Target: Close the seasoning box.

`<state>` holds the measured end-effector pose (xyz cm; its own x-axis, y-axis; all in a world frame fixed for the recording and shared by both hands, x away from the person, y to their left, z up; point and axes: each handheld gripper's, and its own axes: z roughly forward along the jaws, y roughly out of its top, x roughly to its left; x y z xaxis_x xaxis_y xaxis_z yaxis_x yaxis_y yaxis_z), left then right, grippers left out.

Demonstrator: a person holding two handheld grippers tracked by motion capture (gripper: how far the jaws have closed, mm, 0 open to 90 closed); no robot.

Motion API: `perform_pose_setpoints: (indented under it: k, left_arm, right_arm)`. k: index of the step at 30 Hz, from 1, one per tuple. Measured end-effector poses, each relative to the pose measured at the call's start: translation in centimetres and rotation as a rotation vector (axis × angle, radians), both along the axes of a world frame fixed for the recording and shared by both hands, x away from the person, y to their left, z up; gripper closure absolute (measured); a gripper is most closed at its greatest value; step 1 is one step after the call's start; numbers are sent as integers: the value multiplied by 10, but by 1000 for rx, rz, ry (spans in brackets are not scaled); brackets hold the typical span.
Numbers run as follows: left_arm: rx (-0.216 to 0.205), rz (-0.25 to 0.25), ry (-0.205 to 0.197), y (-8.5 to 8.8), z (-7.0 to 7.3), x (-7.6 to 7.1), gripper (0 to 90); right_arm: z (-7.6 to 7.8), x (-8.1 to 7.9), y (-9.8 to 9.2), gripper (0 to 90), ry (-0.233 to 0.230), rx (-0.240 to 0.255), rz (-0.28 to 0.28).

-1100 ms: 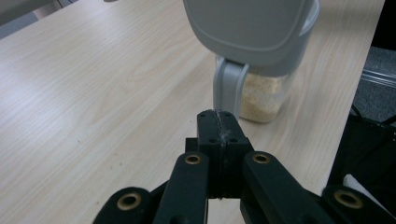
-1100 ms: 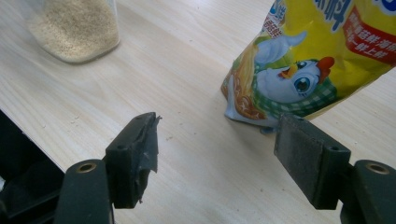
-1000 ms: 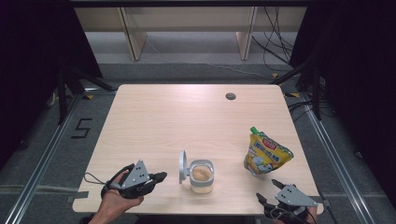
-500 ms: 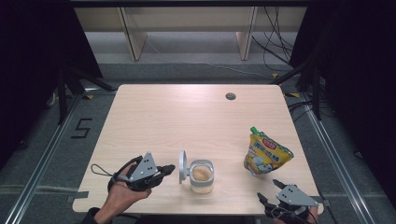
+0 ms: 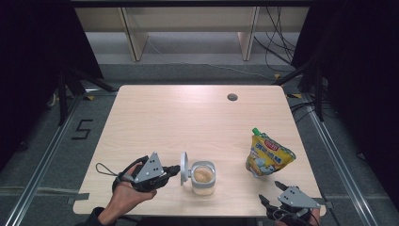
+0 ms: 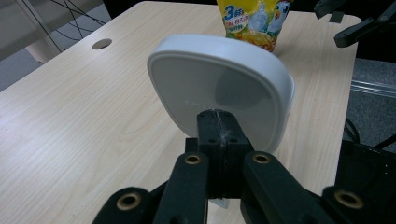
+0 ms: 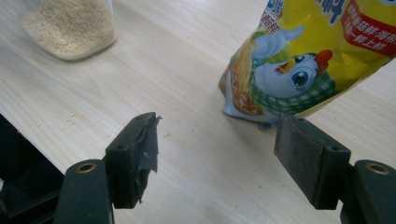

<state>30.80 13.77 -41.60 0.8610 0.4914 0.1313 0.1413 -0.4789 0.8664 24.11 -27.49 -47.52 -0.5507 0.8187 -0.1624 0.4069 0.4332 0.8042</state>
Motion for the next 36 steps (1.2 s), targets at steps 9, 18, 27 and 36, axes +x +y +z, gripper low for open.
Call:
perform_pose_setpoints:
  k: [9,18,27,36]
  left_arm:
    - [2,-9,5,-9,1,0,889]
    - [11,-46,5,-26,0,3,887]
    - [2,-52,11,-29,3,5,884]
    - [-47,-36,51,-21,2,3,839]
  right_arm:
    - [0,0,0,312,-2,0,-2]
    - [-1,1,0,313,-5,-20,15]
    - [-1,2,-1,313,-8,-22,18]
    - [-1,2,-1,312,-20,-21,18]
